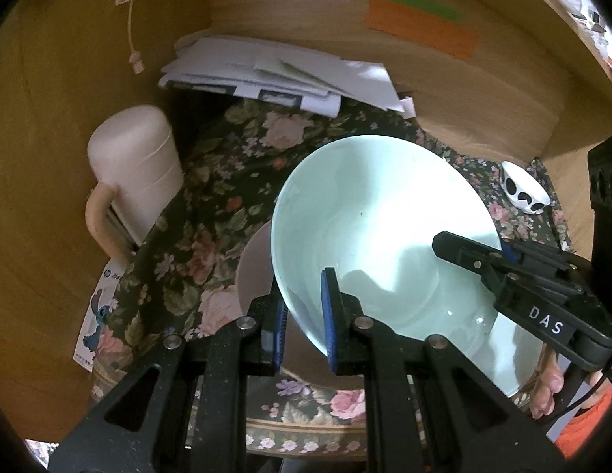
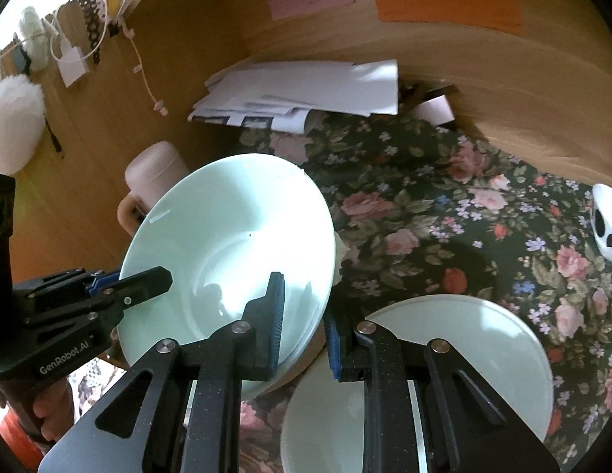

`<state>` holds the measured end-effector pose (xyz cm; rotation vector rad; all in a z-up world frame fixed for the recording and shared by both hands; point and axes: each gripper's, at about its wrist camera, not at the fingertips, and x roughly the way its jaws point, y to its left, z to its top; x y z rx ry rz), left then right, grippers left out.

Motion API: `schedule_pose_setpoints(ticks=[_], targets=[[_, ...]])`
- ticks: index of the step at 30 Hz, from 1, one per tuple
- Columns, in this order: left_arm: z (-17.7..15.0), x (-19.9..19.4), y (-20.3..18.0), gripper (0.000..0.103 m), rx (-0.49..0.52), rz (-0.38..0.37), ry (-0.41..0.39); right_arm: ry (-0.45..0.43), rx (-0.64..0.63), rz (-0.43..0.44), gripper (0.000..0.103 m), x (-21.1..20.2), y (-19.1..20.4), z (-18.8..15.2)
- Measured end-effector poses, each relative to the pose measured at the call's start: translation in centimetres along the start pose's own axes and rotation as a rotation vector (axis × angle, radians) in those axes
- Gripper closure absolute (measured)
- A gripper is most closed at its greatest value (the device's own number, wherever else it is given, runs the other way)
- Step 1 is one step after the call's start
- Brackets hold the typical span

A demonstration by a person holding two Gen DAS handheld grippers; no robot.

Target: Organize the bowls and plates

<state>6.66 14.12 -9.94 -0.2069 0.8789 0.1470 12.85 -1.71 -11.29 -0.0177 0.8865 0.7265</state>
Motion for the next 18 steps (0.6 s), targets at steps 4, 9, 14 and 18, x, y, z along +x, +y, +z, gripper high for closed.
schedule_pose_setpoints(ticks=[4,9,14,18], targets=[[-0.4,0.6,0.6,0.087,-0.009,-0.001,0.015,0.016,-0.003,0.002,0.086,0.7,0.3,-0.3],[-0.9,1.3,1.0,0.087,-0.016,0.001,0.028,0.038,0.000,0.003,0.086,1.6,0.4,-0.7],[-1.2,2.2,1.3,0.087,-0.012,0.012,0.037,0.060,0.001,0.003,0.086,2.3,0.4,-0.8],[-1.5,2.7,1.6,0.087,-0.021,0.004,0.049,0.076,-0.001,0.002,0.086,2.7,0.4,-0.8]])
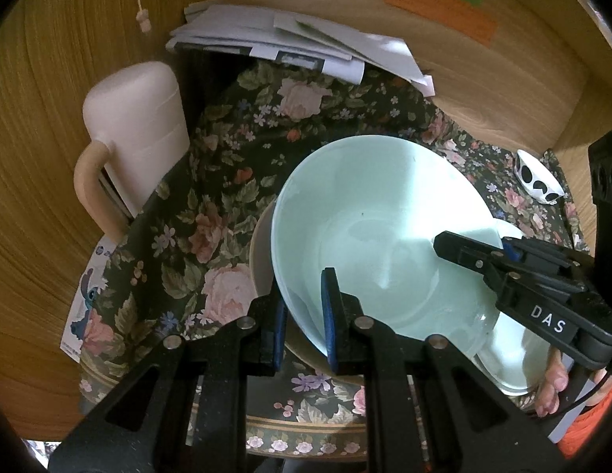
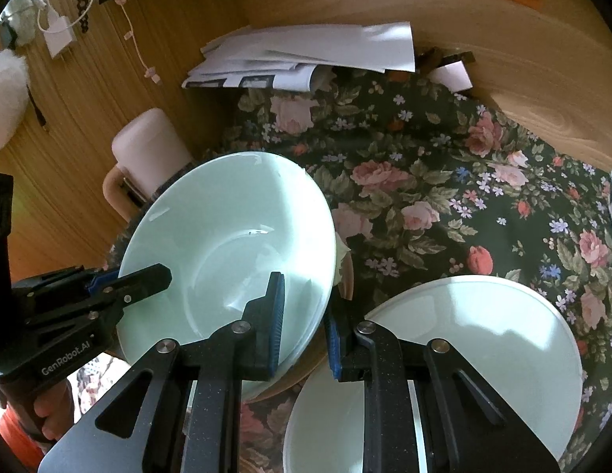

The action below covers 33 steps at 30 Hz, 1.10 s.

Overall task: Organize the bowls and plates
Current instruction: 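Lower the mint-green bowl into the pink bowl and open both tools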

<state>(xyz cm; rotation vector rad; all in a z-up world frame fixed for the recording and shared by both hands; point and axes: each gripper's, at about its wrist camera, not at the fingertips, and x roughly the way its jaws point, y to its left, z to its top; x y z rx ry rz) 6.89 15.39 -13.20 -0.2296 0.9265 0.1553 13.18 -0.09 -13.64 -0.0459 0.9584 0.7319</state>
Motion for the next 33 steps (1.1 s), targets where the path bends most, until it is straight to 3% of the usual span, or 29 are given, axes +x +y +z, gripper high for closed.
schedule_pose_setpoints(ticks=[15,23,33], targets=[[-0.1,0.9,0.5,0.087,0.004,-0.002,-0.006,0.005,-0.069,-0.059,0.083,0.2,0.8,0.3],[0.1,1.2,0.5,0.087,0.013,0.016,-0.016,0.020,-0.079,-0.045,0.078,-0.1,0.6,0.6],[0.7,1.5,-0.4,0.085,0.045,0.071,-0.050,-0.038,-0.124,-0.073,0.069,-1.5,0.4,0.9]])
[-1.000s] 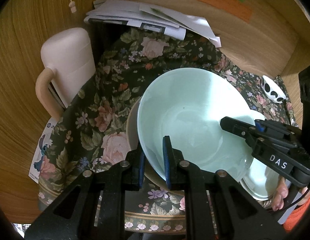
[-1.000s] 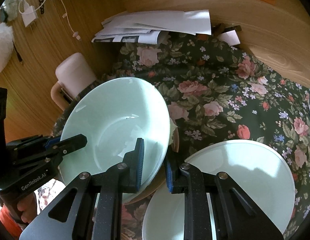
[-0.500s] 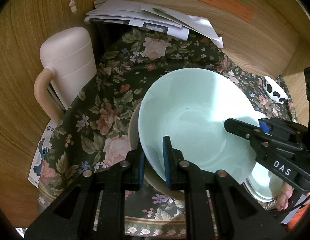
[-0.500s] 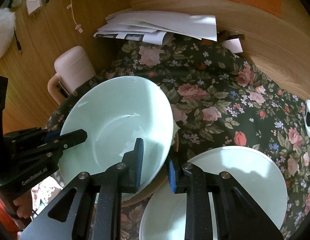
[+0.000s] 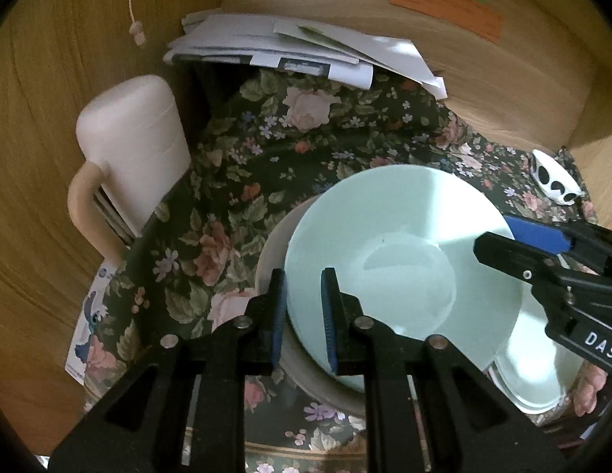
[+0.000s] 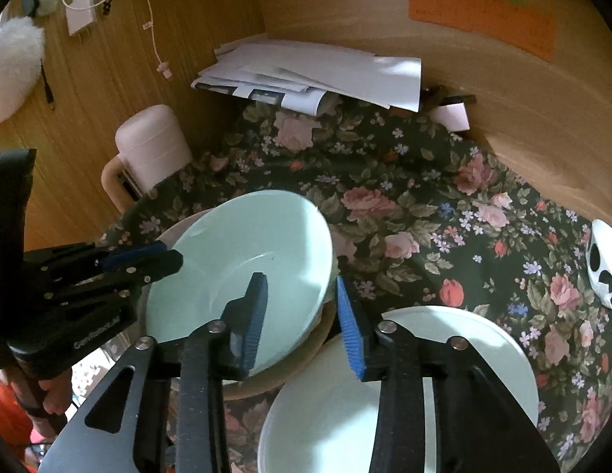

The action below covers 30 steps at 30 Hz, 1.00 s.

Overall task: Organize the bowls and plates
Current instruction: 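Lower the mint-green bowl into the pink bowl and open both tools, then move both tools over to the small white spotted bowl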

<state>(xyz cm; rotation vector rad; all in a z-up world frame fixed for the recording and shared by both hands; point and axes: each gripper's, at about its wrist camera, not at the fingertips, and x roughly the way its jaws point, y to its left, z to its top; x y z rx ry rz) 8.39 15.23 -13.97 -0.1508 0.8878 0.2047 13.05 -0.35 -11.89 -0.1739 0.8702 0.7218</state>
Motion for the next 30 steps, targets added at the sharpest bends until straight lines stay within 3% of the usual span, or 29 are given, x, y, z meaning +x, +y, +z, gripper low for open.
schedule_pose_setpoints(ticks=[6,10,13,15,19,24,30], targets=[[0.6,-0.8,-0.6,0.060,0.006,0.011,-0.047,0.012,0.042,0.019,0.066,0.1,-1.6,-0.5],[1.7,-2.2,-1.8,0.051,0.021,-0.015,-0.088,-0.020,0.076,0.018,0.054,-1.2,-3.0,-0.5],[2.6,-3.5,-3.1,0.039,0.030,-0.029,-0.136,-0.062,0.089,-0.006,0.049,-2.6,-4.3,-0.4],[3.2,-4.2,-4.1,0.036,0.037,-0.042,-0.160,-0.084,0.095,-0.025,0.046,-3.6,-5.1,-0.4],[4.5,-5.1,-6.4,0.018,0.046,-0.106,-0.178,-0.131,0.113,-0.093,0.040,-5.8,-7.5,-0.5],[6.2,-5.4,-10.1,0.014,0.072,-0.160,-0.203,-0.184,0.161,-0.197,0.031,-8.7,-11.3,-1.1],[8.4,-4.2,-14.1,0.008,0.087,-0.168,-0.217,-0.239,0.227,-0.324,0.019,-11.7,-16.0,-1.9]])
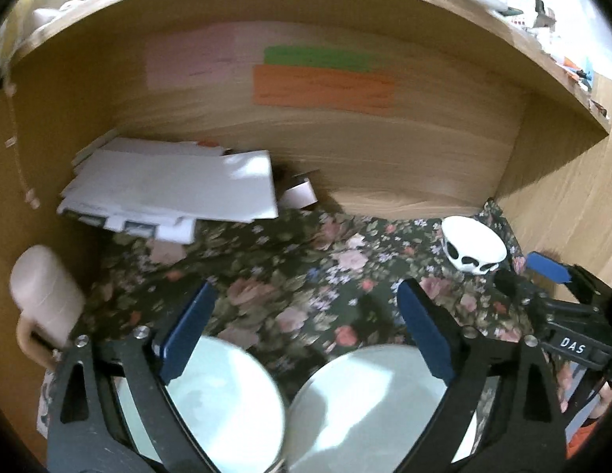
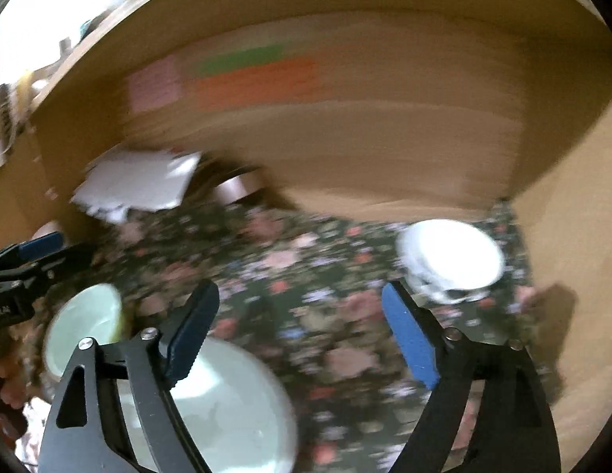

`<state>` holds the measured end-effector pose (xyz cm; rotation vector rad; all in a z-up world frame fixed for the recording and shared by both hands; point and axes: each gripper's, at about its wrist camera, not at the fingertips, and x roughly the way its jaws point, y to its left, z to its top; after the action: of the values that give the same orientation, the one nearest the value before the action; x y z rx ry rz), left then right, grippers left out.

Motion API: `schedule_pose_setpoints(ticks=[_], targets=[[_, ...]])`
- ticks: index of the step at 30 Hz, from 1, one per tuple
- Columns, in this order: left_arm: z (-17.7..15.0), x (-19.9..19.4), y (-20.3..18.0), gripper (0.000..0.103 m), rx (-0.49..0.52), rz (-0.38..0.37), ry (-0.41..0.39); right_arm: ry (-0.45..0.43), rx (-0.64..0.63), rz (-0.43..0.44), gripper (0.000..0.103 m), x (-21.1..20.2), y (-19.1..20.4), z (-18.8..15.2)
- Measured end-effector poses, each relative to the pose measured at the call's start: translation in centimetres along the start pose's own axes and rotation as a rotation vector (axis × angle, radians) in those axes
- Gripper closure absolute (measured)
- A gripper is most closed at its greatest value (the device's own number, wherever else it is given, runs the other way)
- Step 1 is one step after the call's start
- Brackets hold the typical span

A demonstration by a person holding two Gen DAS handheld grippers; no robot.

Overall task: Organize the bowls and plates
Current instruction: 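Move both tools over to the small white spotted bowl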

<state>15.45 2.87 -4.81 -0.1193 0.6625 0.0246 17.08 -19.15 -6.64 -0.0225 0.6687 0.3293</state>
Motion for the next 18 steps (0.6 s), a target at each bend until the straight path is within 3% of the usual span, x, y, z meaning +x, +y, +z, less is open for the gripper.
schedule_pose_setpoints(ticks=[13,18], targets=[[3.0,7.8,-6.1,0.008,0.061,-0.077,0.135,0.017,0.098,-0.250,0.019,2.4,-10.1,0.3],[3.6,10.3,-7.3,0.008,0.098,-0.066,0.182,0.077,0.156,-0.278,0.020,5.4,-13.2,0.1]])
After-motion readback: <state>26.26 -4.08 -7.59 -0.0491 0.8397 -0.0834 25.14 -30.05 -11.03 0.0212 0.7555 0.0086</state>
